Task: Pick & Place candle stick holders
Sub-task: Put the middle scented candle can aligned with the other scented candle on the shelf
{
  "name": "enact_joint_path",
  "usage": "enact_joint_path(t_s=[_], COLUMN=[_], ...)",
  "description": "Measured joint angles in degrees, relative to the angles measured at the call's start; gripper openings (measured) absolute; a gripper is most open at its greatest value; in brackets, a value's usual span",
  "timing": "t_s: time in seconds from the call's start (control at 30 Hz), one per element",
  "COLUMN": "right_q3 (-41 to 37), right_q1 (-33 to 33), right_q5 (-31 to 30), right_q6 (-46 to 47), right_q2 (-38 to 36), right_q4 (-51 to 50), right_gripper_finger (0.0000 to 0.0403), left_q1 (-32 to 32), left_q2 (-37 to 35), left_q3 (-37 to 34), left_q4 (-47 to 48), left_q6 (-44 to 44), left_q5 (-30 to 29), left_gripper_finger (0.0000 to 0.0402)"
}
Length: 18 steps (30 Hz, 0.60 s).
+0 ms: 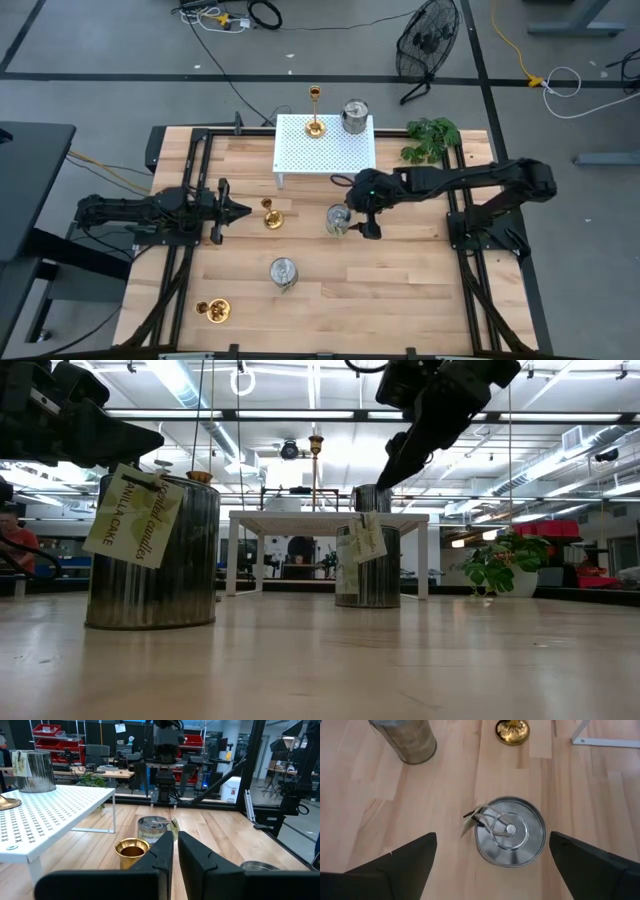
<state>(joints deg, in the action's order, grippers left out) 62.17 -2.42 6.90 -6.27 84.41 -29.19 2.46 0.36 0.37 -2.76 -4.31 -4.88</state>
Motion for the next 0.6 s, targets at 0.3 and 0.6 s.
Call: enact_joint_path(t_s=[0.3,0.6], right_q3=[0.00,0.00], right_q1=[0.00,-0.22], right_q5=[0.01,-0.53], right_q6=[-2.23,-5.22], right_q2=[3.22,6.90], right_q4=[2.71,6.78], right_gripper_finger=[0.0391,0.0391], left_q1=[0.02,0.01], left_q2=[0.00,0.00], left_q3=[0.01,0.00], left_q4=[0.00,0.00], left_q6=[0.00,-0.01], left_q5=[0.00,0.00], left_gripper_finger=[0.0032,0.0032])
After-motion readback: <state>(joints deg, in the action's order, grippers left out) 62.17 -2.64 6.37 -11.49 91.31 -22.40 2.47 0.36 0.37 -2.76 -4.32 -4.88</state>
